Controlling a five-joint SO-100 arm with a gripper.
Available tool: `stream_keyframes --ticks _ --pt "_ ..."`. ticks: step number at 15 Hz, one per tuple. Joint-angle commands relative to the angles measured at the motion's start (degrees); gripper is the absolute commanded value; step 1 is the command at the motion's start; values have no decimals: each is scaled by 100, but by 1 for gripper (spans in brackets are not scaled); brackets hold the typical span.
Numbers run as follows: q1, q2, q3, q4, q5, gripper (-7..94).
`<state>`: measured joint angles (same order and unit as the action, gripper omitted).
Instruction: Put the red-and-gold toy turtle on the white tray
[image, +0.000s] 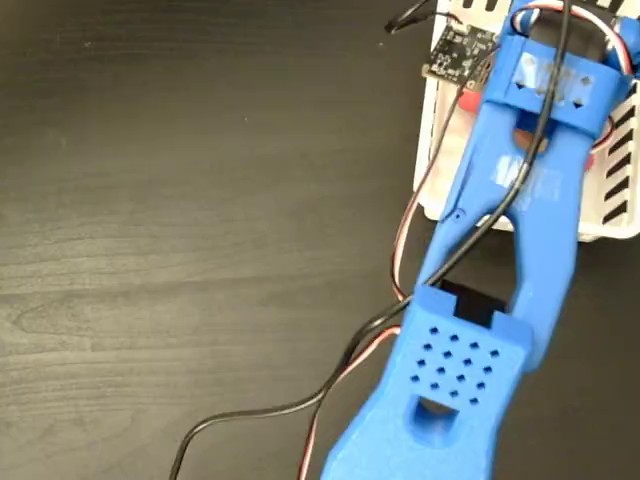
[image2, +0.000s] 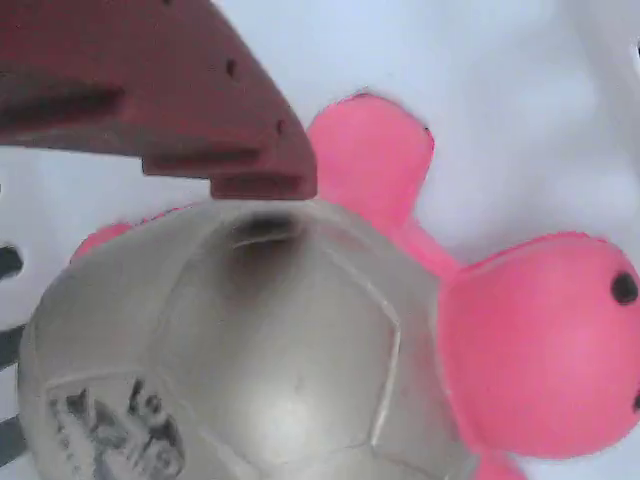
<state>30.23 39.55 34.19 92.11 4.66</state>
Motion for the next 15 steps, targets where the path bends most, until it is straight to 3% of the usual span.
stream_keyframes --ticks 1,5,6,8,11,14,15 --pt "97 1257 220 -404 114 51" --pt "-26 3085 1222 -536 35 5" --pt "-62 3516 1450 -563 70 0" --pt "-132 4579 2338 -1072 105 0" --pt "-413 6179 4605 -2839 18 0" --pt "-1204 7523 7093 -4140 -26 0" --pt "-1600 7998 7805 -4254 -53 0"
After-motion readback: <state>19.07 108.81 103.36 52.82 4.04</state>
